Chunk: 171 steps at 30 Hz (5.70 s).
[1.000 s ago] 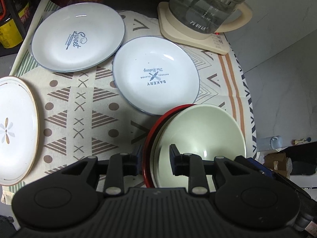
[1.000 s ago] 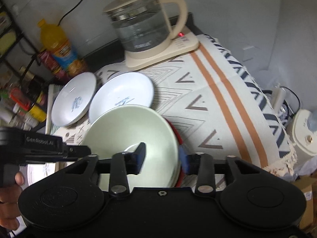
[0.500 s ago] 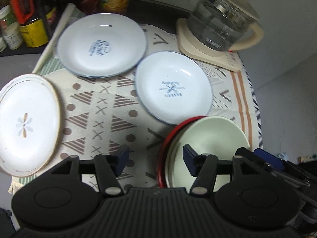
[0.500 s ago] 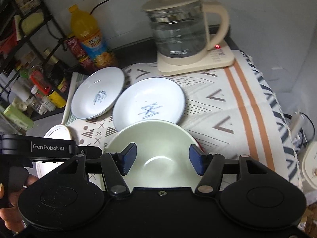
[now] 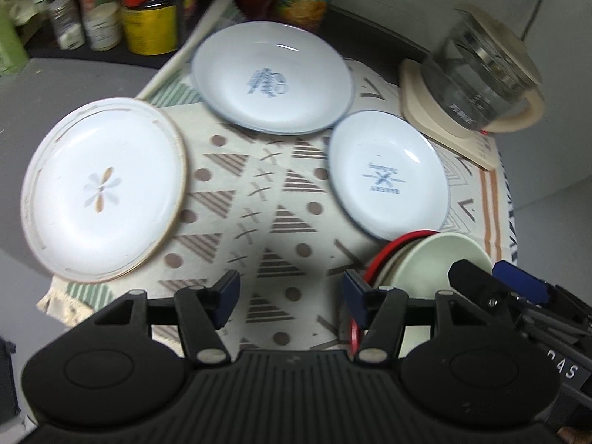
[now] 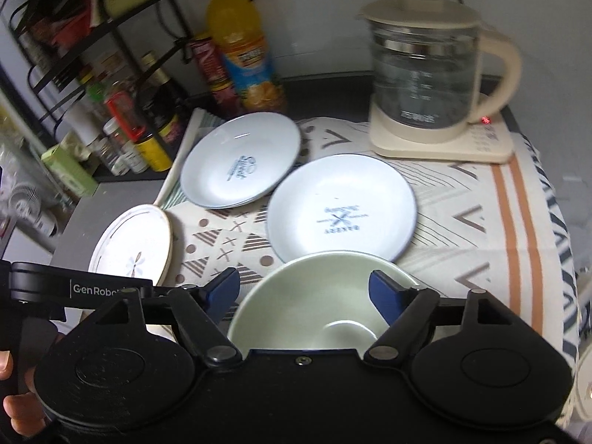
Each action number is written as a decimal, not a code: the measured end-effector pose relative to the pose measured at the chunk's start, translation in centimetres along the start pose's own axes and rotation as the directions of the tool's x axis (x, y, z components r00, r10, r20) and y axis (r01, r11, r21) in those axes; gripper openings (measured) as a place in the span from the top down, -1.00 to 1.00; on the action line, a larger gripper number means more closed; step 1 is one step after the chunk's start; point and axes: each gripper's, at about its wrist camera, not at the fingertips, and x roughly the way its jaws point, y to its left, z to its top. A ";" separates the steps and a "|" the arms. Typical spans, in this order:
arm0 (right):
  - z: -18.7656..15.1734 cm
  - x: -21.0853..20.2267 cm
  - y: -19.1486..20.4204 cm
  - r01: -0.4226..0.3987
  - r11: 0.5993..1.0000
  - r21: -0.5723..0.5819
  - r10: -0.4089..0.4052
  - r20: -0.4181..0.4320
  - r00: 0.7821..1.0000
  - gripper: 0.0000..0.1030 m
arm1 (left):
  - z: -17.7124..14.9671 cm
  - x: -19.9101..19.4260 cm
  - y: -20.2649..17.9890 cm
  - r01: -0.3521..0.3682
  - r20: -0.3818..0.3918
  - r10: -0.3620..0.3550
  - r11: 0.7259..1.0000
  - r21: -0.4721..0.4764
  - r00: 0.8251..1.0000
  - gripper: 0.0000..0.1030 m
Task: Organize plates and bowls
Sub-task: 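Move both grippers to the rim of the white 'Sweet' plate, then close both grippers on the 'Sweet' plate rim and tilt it up, then carry the 'Sweet' plate with both grippers toward the white flower-pattern plate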
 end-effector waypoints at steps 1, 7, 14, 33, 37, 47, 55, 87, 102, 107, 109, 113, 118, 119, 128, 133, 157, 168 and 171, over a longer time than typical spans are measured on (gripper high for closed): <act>0.1 0.1 0.3 -0.011 1.000 -0.008 0.011 -0.002 1.000 -0.49 | -0.1 -0.1 0.3 -0.009 0.003 0.009 1.000 -0.013 1.000 -0.15; 0.8 0.7 2.2 -0.058 0.995 -0.075 0.058 -0.007 0.998 -0.57 | -0.8 -1.3 2.3 -0.056 0.017 0.058 0.996 -0.064 0.998 -0.15; 1.3 1.5 4.1 -0.103 0.987 -0.127 0.102 -0.016 0.995 -0.67 | -0.8 -2.3 4.5 -0.095 0.032 0.099 0.988 -0.124 0.995 -0.15; 4.4 5.1 7.3 -0.047 0.993 -0.110 0.045 -0.016 0.999 -0.70 | 4.4 -1.1 8.4 -0.035 0.059 0.043 0.989 -0.141 0.997 -0.15; 5.4 6.1 7.5 -0.013 0.998 -0.067 0.012 -0.009 1.000 -0.70 | 6.5 -0.7 8.9 0.001 0.079 0.008 0.993 -0.117 0.997 -0.15; 7.6 9.0 5.9 0.079 0.994 0.072 -0.080 0.013 0.997 -0.70 | 11.1 1.9 10.1 0.045 0.088 -0.037 0.995 -0.091 0.995 -0.15; 9.1 11.2 5.0 0.102 0.989 0.110 -0.105 0.017 0.994 -0.55 | 13.7 4.4 11.2 0.075 0.090 -0.063 0.989 -0.130 0.994 -0.13; 12.8 21.0 -1.4 0.099 0.948 0.304 -0.078 -0.080 0.994 0.60 | 16.7 12.6 13.2 0.136 0.071 -0.119 0.929 -0.344 0.990 0.52; 13.4 23.4 -1.4 0.063 0.942 0.329 -0.032 -0.101 0.994 0.72 | 16.9 14.2 14.1 0.174 0.080 -0.155 0.895 -0.411 0.985 0.77; 13.2 23.7 -1.9 0.040 0.937 0.346 -0.001 -0.112 0.994 0.73 | 16.9 14.4 14.0 0.184 0.084 -0.163 0.885 -0.428 0.983 0.84; 13.2 23.6 -1.8 0.043 0.939 0.342 -0.002 -0.119 0.993 0.73 | 16.9 14.3 13.9 0.177 0.084 -0.156 0.888 -0.424 0.984 0.85; 13.0 23.4 -1.3 0.060 0.942 0.331 -0.016 -0.136 0.991 0.75 | 17.0 14.1 14.0 0.176 0.086 -0.153 0.884 -0.434 0.984 0.86; 12.4 22.6 -1.4 0.024 0.935 0.353 0.022 -0.126 0.992 0.82 | 16.8 13.2 14.5 0.179 0.089 -0.155 0.882 -0.436 0.984 0.88; 12.3 22.3 -1.5 0.013 0.934 0.358 0.032 -0.120 0.992 0.84 | 16.7 13.1 14.6 0.180 0.090 -0.157 0.881 -0.438 0.984 0.88; 11.9 19.4 -1.7 -0.055 0.927 0.371 0.088 -0.072 0.994 0.92 | 16.1 11.1 14.5 0.206 0.118 -0.172 0.889 -0.408 0.978 0.91; 11.4 18.8 -1.8 -0.067 0.926 0.372 0.095 -0.056 0.994 0.92 | 15.7 10.3 14.1 0.205 0.127 -0.167 0.893 -0.401 0.978 0.91; 9.2 13.9 -0.2 -0.164 0.940 0.298 0.175 -0.010 0.985 0.91 | 10.2 4.5 14.6 0.221 0.223 -0.135 0.877 -0.427 0.966 0.91; 7.5 12.8 1.6 -0.227 0.946 0.231 0.241 -0.032 0.970 0.91 | 5.6 1.8 16.3 0.214 0.268 -0.087 0.844 -0.492 0.959 0.91; 7.2 12.7 2.4 -0.243 0.947 0.212 0.256 -0.041 0.966 0.91 | 4.4 1.2 17.0 0.213 0.280 -0.073 0.833 -0.511 0.957 0.91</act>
